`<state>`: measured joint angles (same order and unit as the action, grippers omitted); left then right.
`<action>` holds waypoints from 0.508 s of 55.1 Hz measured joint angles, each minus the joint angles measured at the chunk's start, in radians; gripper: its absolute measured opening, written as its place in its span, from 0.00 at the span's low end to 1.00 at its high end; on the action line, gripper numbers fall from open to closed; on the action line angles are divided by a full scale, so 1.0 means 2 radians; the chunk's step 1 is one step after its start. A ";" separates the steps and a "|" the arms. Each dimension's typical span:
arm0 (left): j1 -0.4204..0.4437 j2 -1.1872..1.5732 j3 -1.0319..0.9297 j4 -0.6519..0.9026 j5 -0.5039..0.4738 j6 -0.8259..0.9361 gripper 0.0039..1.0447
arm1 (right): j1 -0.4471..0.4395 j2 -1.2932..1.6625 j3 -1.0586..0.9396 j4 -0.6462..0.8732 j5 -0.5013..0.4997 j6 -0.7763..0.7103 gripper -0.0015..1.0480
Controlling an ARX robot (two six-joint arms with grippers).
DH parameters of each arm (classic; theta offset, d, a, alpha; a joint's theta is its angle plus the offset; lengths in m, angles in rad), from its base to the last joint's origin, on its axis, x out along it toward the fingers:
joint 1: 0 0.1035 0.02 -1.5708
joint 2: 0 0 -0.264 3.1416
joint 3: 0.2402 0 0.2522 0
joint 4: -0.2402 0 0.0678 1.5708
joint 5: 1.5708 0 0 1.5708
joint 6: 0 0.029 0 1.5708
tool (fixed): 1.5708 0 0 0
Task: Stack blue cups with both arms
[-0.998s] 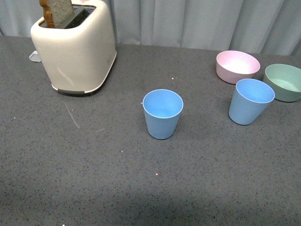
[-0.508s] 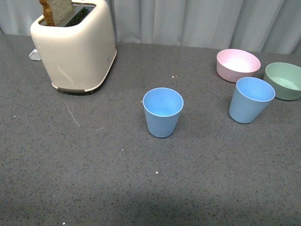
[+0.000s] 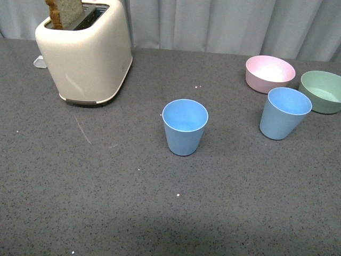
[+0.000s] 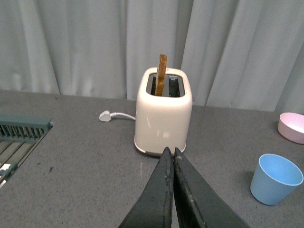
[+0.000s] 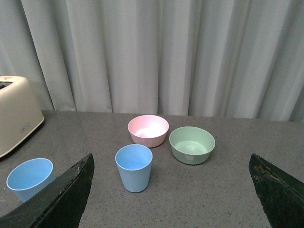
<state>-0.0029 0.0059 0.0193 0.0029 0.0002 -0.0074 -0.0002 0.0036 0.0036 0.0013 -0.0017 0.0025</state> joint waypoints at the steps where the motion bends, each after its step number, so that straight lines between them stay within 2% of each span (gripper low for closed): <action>1: 0.000 0.000 0.000 0.000 0.000 0.000 0.03 | 0.000 0.000 0.000 0.000 0.000 0.000 0.91; 3: 0.000 0.000 0.000 0.000 0.000 0.000 0.06 | 0.000 0.000 0.000 0.000 0.000 0.000 0.91; 10: 0.000 -0.001 0.000 0.000 0.000 0.000 0.36 | 0.000 0.000 0.000 0.000 0.000 0.000 0.91; 21: 0.000 -0.001 0.000 0.000 0.000 0.000 0.73 | 0.000 0.000 0.000 0.000 0.000 0.000 0.91; 24: 0.000 -0.001 0.000 0.000 0.000 0.000 0.87 | 0.000 0.001 0.000 -0.001 0.001 -0.002 0.91; 26: 0.000 -0.001 0.000 0.000 0.000 0.000 0.93 | 0.003 0.014 0.010 -0.029 0.012 -0.022 0.91; 28: 0.000 -0.001 0.000 0.000 0.000 0.001 0.96 | 0.003 0.039 0.021 -0.045 0.014 -0.045 0.91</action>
<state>-0.0025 0.0044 0.0193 0.0021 -0.0002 -0.0063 0.0063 0.0826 0.0460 -0.0895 0.0265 -0.0879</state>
